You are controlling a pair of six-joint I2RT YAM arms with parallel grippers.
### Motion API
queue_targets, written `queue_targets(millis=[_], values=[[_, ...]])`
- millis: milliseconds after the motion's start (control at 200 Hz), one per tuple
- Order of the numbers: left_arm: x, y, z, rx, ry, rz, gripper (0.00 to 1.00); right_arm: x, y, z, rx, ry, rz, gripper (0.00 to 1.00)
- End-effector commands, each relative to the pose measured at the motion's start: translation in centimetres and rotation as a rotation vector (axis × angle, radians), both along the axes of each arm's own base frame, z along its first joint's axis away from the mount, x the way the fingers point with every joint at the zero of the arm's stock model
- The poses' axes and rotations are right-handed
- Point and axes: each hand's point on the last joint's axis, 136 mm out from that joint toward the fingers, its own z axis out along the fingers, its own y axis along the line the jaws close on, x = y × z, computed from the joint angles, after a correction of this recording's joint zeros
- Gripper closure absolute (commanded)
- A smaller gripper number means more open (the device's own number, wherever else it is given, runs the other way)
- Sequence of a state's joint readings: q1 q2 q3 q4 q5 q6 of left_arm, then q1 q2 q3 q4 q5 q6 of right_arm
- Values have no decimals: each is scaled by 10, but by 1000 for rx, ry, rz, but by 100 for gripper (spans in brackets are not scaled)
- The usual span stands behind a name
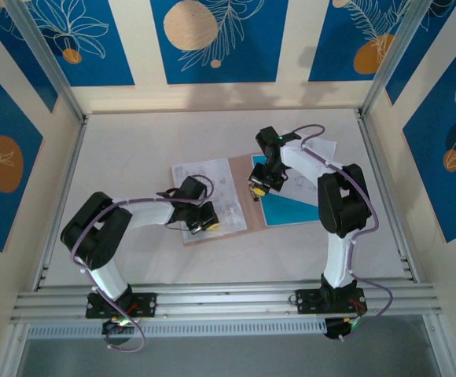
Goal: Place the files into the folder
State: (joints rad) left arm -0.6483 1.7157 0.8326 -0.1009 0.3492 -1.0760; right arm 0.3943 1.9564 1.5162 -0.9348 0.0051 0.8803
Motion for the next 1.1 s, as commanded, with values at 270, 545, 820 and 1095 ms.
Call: queue_targets(millis=[270,545,820,1095], values=[[-29,35,-31,158,126,20,100,15,-5,68,98,-282,-127,43],[-26,36,-28,169,113,6,100,-2,19,33,301,-159,-291,26],[-28,40,-27,182,108,-4,100,19,50,18,365,-76,-348,27],[-28,52,-24,207,102,-1,100,61,64,24,370,-107,-373,31]])
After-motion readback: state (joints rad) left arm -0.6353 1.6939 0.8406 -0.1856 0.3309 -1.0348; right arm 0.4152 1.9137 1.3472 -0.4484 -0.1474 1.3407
